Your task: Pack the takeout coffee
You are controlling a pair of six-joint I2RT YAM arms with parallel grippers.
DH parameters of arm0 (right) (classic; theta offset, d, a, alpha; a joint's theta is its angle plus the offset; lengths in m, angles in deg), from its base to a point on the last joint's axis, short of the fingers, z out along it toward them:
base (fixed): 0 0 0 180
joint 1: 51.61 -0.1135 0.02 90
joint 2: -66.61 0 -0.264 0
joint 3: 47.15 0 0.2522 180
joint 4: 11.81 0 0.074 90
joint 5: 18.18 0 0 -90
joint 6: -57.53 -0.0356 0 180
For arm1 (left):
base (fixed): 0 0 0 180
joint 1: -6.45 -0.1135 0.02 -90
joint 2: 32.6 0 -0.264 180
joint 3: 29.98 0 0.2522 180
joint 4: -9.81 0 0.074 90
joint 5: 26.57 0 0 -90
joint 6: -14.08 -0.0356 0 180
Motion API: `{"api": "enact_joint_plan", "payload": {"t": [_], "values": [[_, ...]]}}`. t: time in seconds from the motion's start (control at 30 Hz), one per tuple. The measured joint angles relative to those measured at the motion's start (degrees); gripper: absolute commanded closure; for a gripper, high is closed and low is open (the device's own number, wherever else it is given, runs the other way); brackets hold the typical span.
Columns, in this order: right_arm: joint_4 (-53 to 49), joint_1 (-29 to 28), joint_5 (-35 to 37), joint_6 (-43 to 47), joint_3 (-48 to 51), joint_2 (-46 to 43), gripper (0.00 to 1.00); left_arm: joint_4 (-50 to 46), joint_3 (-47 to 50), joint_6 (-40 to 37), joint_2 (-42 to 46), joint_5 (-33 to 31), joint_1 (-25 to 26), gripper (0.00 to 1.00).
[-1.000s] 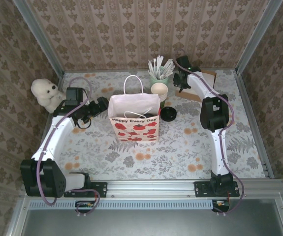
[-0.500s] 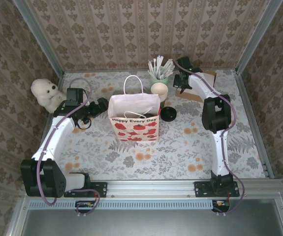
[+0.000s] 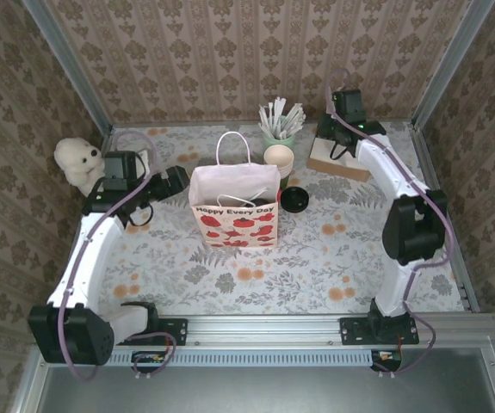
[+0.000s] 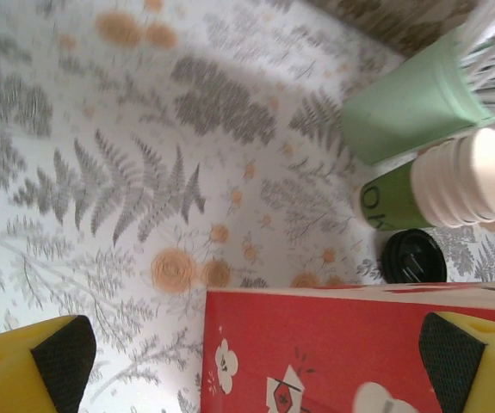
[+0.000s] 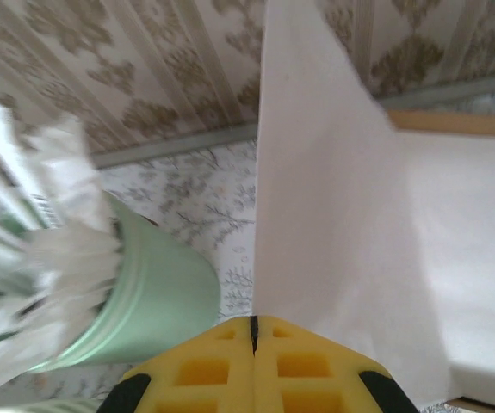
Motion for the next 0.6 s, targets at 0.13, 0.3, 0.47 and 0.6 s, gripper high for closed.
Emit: {"api": "enact_joint_plan", "payload": {"t": [0.13,0.3,0.47,0.6], "values": [[3.6,0.2,-3.9,2.9,5.6,-9.6,1.00,2.4,-2.1,-5.5,3.8,1.5,0.0,0.00],[6.1,0.2,-9.6,5.5,8.8,-20.3,1.00,7.0,-5.5,-9.7,5.7,7.1,0.0,0.00],[7.2,-0.2,-16.0,5.6,9.4,-28.6,1.00,11.6,-10.3,-13.4,4.8,17.7,0.9,0.00],[7.0,-2.4,-20.4,4.8,8.2,-31.8,1.00,11.7,-15.1,-19.8,3.0,24.9,6.0,0.00]]}}
